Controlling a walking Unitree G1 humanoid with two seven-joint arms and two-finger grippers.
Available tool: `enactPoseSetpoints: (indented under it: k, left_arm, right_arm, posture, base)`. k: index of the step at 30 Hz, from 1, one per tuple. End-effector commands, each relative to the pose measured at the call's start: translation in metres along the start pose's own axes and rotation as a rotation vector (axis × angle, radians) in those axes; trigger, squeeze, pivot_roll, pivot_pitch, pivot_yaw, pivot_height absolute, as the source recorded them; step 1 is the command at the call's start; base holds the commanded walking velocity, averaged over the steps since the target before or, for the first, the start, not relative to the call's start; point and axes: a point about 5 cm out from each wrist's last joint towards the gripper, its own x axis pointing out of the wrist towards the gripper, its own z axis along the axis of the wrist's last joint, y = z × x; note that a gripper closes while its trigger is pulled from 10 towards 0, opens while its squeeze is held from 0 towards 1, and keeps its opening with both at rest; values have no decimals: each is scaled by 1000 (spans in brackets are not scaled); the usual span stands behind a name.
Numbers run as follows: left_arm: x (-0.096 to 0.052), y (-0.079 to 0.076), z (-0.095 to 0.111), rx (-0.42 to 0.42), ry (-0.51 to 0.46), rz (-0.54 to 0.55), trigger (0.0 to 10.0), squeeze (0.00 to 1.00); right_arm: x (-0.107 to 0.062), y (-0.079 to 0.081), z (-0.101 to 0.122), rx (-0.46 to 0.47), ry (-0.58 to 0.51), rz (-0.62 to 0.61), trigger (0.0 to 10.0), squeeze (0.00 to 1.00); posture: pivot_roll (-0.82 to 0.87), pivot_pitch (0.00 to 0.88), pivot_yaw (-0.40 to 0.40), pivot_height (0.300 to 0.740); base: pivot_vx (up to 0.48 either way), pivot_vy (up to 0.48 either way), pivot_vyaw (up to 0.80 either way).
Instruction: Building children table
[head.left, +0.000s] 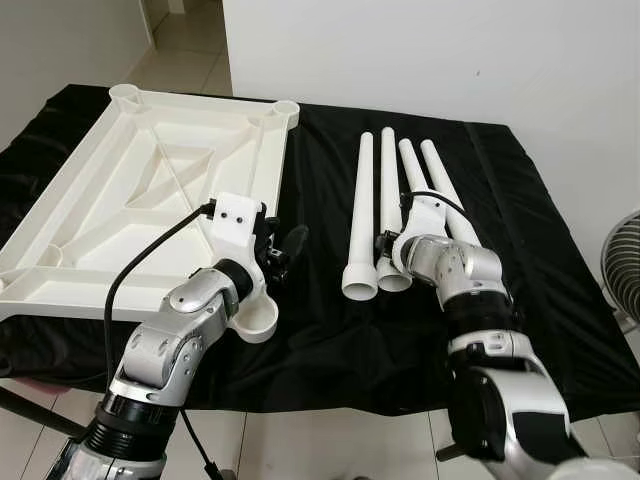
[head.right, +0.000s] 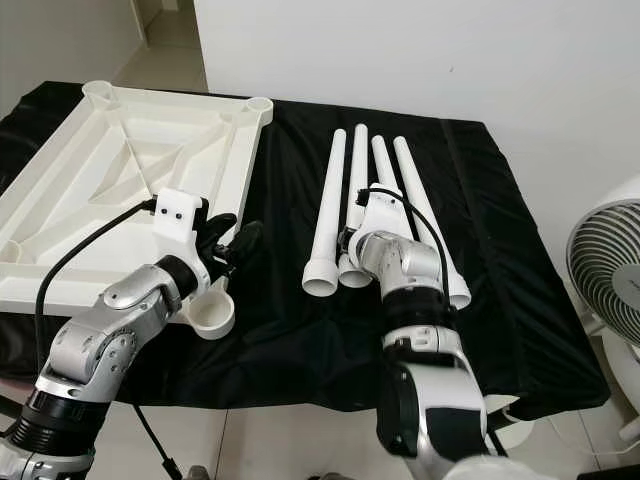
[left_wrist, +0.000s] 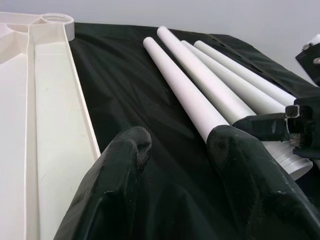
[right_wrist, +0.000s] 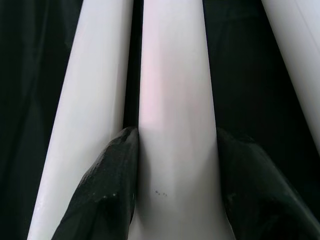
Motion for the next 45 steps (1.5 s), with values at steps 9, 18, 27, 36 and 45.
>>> enactPoseSetpoints:
  k: [9,18,27,36,45]
  left_arm:
    - [6,11,9,-19,-18,-34,10000,0]
    - [12,7,31,-81,-98,-193,10000,1000]
    - [28,-2,47,-105,-141,-274,10000,1000]
    - [42,-17,75,-247,-178,-474,10000,0]
    - [50,-24,79,-297,-146,-552,10000,0]
  right_arm:
    - [-21,4,36,22,-341,144,10000,0]
    - [-33,-6,43,-6,-524,284,10000,0]
    - [-47,-4,30,-88,-621,505,10000,0]
    - [-60,7,18,-248,-691,684,10000,0]
    - [-66,14,11,-334,-711,780,10000,0]
  posture:
    - [128,60,-41,740]
    - [129,38,-45,740]
    - [135,18,-53,740]
    - [138,9,-50,740]
    - [131,15,-39,740]
  base:
    - [0,0,0]
    - [0,0,0]
    - [0,0,0]
    - [0,0,0]
    - [0,0,0]
